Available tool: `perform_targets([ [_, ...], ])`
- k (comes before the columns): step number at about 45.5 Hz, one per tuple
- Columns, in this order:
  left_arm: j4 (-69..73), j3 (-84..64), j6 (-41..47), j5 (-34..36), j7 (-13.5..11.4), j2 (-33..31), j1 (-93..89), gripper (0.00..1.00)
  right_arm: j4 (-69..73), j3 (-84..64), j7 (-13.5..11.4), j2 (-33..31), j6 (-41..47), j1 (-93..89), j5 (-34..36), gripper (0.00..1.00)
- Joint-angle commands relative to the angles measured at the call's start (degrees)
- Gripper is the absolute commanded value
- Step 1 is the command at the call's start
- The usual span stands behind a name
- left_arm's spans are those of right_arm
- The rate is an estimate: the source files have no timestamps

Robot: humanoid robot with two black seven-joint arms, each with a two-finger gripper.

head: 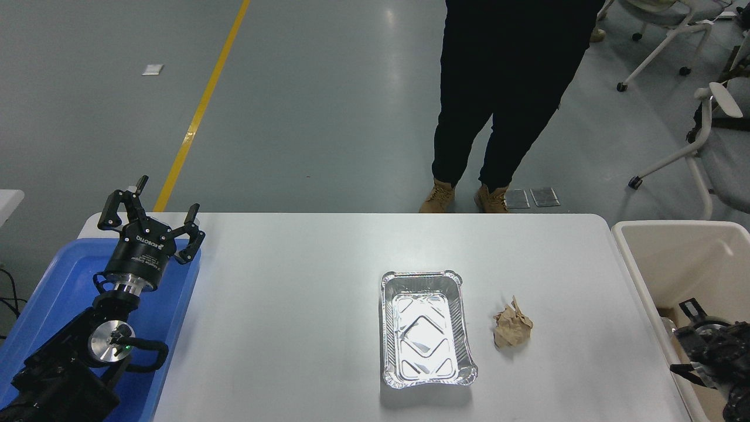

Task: Pick up foil plate and place in dustbin

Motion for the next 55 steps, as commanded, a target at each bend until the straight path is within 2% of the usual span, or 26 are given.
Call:
perform_targets([
  [1,0.0,0.07,0.0,0.0,0.0,0.0,0.0,0.98,-0.11,0.01,0.0,0.01,-0.04,-0.78,0.01,0.0],
  [55,0.0,-0.02,0.0,0.0,0.0,0.0,0.0,0.98,-0.11,0.1,-0.09,0.27,0.13,-0.08,0.01,0.0],
])
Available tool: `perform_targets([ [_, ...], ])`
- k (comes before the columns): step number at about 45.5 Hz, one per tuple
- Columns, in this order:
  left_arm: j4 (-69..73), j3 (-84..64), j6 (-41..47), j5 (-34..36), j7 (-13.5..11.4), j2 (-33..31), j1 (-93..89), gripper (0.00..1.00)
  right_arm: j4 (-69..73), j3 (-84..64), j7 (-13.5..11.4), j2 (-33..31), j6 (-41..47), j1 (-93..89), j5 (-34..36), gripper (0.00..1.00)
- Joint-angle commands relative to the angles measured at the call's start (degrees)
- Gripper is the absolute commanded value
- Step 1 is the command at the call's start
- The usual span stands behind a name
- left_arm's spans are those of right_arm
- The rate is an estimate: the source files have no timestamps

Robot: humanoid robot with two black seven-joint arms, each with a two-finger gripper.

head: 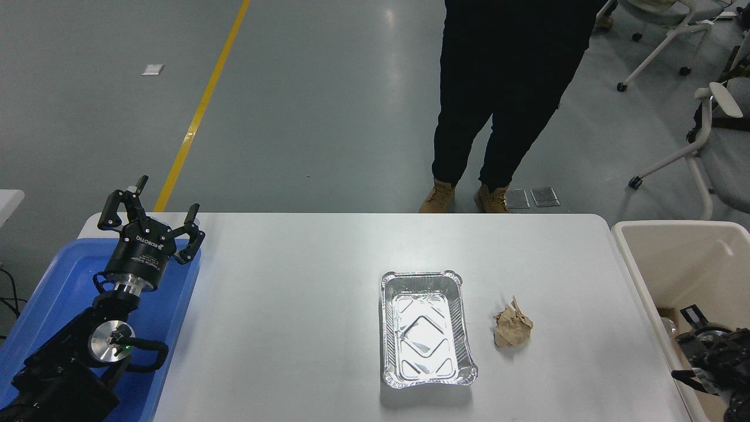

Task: Pick up foil plate and place in dustbin

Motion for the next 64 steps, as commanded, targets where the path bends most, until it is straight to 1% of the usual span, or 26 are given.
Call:
perform_targets([
  [1,0.0,0.0,0.0,0.0,0.0,0.0,0.0,0.98,-0.09,-0.09,-0.09,0.24,0.02,0.36,0.0,0.0],
  [13,0.0,0.0,0.0,0.0,0.0,0.0,0.0,0.98,0.35,-0.7,-0.18,-0.64,0.11,3.43,-0.09,0.0],
  [14,0.0,0.09,0.0,0.0,0.0,0.0,0.0,0.98,0.44,-0.7,-0.26,-1.08,0.11,3.87,-0.09,0.08],
  [15,0.0,0.0,0.0,0.0,0.0,0.0,0.0,0.98,0.62,-0.79,-0.53,-1.6,0.11,4.4,-0.09,0.2],
  [16,0.0,0.09,0.0,0.0,0.0,0.0,0.0,0.98,1.14,-0.88,-0.53,-2.3,0.11,4.93,-0.26,0.29],
  [17,0.0,0.09,0.0,0.0,0.0,0.0,0.0,0.98,1.84,-0.88,-0.53,-3.18,0.11,5.54,-0.27,0.34],
  [18,0.0,0.0,0.0,0.0,0.0,0.0,0.0,0.98,2.8,-0.88,-0.53,-4.23,0.11,6.07,-0.35,0.36],
  [21,0.0,0.09,0.0,0.0,0.0,0.0,0.0,0.98,6.4,-0.96,-0.53,-7.75,0.11,8.09,-0.7,0.37],
  [22,0.0,0.09,0.0,0.0,0.0,0.0,0.0,0.98,7.9,-0.96,-0.53,-9.07,0.11,8.88,-0.79,0.38],
  [23,0.0,0.09,0.0,0.0,0.0,0.0,0.0,0.98,9.56,-1.05,-0.53,-10.21,0.11,9.67,-0.79,0.42],
  [26,0.0,0.0,0.0,0.0,0.0,0.0,0.0,0.98,14.4,-2.01,-0.62,-13.64,0.02,12.22,-0.79,0.67],
  [27,0.0,0.09,0.0,0.0,0.0,0.0,0.0,0.98,15.81,-2.89,-0.62,-14.69,0.02,13.19,-0.79,0.72],
  [32,0.0,0.09,0.0,0.0,0.0,0.0,0.0,0.98,21.96,-9.83,-0.53,-18.21,-0.15,17.93,-0.79,0.93],
  [34,0.0,0.09,0.0,0.0,0.0,0.0,0.0,0.98,23.9,-12.64,-0.53,-19.36,-0.24,20.3,-0.79,0.99],
  [38,0.0,0.09,0.0,0.0,0.0,0.0,0.0,0.98,27.93,-17.39,-0.53,-22.25,0.11,26.18,-0.7,1.0],
  [45,0.0,0.09,0.0,0.0,0.0,0.0,0.0,0.98,33.65,-19.68,-0.53,-25.42,0.2,34.72,-0.53,1.0],
  [57,0.0,0.09,0.0,0.0,0.09,0.0,0.0,0.98,43.06,-28.73,-0.53,-24.9,2.31,48.61,-0.53,1.0],
  [64,0.0,0.0,0.0,0.0,0.09,0.0,0.0,0.98,51.14,-29.97,-0.53,-24.72,3.18,55.11,-0.62,1.0],
])
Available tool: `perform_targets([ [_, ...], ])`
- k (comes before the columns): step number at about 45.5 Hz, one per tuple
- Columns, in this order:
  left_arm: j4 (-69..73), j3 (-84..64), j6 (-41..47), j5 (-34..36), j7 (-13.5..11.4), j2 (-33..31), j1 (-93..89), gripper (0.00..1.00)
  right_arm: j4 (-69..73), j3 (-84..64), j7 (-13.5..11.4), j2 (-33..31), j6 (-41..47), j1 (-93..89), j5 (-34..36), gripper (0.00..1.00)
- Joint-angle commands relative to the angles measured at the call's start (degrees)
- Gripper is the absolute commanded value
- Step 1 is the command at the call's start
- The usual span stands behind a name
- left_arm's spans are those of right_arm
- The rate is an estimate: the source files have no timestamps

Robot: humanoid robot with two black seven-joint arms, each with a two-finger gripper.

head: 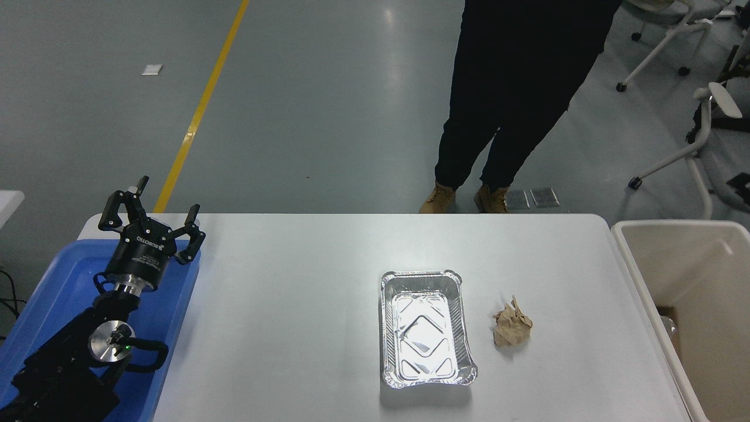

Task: Pick up foil plate and place in dustbin

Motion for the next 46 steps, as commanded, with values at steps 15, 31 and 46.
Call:
perform_targets([
  [15,0.0,-0.08,0.0,-0.01,0.01,0.0,0.0,0.98,30.12,-14.49,0.0,1.3,10.22,32.88,0.2,1.0],
  [31,0.0,0.01,0.0,-0.01,0.01,0.0,0.0,0.98,47.07,-20.38,0.0,3.5,28.04,54.49,0.46,1.0],
  [46,0.0,0.0,0.0,-0.01,0.01,0.0,0.0,0.98,53.16,-19.59,0.18,15.27,30.62,62.95,0.82,1.0],
])
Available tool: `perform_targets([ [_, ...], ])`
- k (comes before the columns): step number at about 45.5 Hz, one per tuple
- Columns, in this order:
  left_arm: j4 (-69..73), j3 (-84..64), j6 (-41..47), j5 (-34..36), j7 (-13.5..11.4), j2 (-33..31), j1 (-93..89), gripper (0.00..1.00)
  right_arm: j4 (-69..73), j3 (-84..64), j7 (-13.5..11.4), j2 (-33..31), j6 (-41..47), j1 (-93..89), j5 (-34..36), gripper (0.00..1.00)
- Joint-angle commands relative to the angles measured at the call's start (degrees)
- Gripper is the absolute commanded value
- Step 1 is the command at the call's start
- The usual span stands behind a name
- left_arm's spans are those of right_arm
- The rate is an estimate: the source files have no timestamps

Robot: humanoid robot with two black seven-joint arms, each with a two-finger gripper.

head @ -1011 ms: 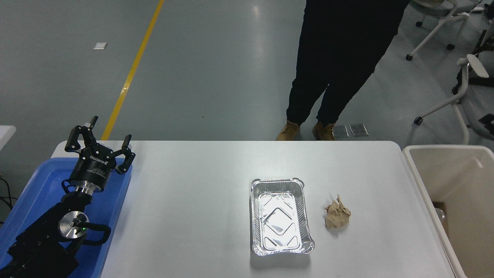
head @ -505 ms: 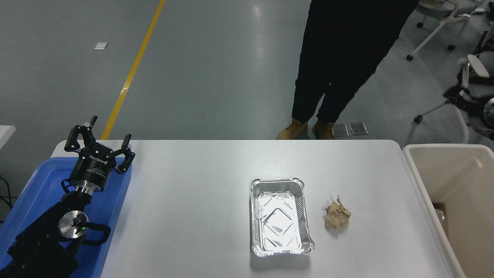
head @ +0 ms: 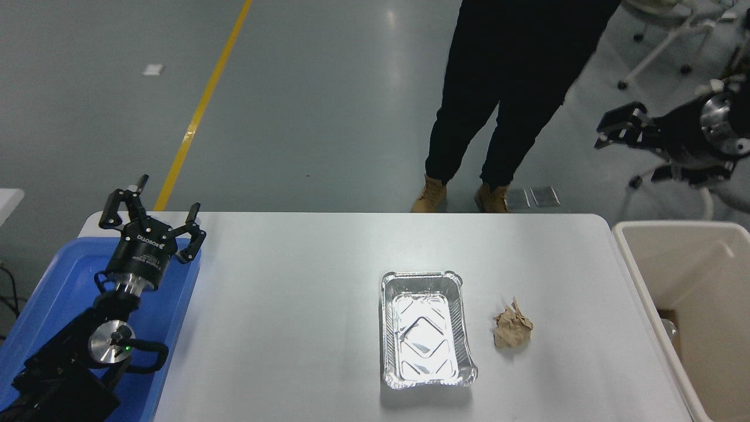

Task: Pick up foil plate and place in dustbin

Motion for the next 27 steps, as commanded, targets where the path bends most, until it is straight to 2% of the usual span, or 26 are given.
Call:
perform_targets([
  [1,0.0,0.02,0.0,0.0,0.0,0.0,0.0,0.98,4.68,-0.18,0.15,9.02,3.03,6.94,0.2,1.0],
  [11,0.0,0.02,0.0,0.0,0.0,0.0,0.0,0.98,4.41,1.66,0.32,16.76,2.94,7.02,0.2,1.0],
  [27,0.0,0.02,0.0,0.0,0.0,0.0,0.0,0.98,2.57,5.71,0.32,21.86,2.5,0.27,0.11,1.0],
])
